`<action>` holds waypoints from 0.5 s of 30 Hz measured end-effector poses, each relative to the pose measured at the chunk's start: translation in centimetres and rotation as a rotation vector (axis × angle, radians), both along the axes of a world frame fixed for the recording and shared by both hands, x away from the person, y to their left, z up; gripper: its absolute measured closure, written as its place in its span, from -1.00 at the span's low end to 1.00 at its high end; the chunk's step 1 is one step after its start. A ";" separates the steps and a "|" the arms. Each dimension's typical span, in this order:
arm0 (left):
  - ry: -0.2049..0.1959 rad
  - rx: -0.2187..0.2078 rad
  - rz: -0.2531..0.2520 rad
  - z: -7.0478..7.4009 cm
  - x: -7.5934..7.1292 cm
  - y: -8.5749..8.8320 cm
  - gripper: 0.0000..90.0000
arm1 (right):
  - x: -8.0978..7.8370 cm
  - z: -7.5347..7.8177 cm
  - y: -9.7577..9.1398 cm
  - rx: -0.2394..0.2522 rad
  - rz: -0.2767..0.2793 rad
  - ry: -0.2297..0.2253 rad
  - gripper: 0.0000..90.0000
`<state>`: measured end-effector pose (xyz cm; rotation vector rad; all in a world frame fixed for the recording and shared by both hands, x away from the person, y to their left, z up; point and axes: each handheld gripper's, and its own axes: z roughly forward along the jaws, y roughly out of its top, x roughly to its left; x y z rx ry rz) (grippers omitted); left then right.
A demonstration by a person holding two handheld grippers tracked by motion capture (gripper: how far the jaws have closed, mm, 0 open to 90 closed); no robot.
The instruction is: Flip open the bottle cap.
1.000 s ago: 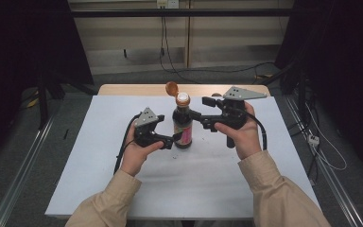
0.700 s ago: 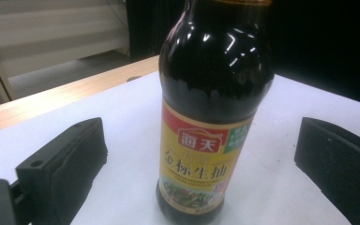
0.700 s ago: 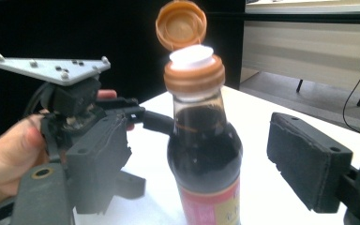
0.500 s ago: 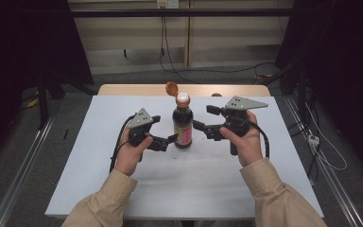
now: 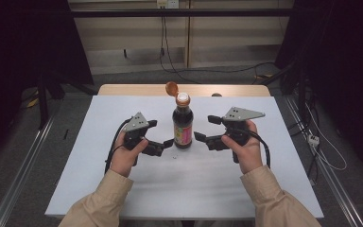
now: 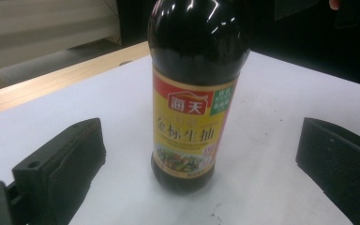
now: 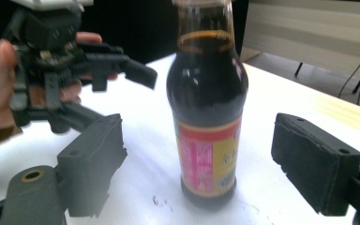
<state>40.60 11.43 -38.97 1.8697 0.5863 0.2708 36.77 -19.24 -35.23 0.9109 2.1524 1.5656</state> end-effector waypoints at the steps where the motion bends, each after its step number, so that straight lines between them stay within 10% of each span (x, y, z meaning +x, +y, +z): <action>1: -0.006 0.008 0.005 0.0 0.0 0.2 -0.97 | -0.1 -0.1 0.0 -0.004 -0.001 0.003 -0.62; 15: 0.003 0.020 -0.003 -0.2 -0.7 1.1 -0.97 | -1.0 -2.0 -0.6 -0.023 -0.003 0.020 -0.63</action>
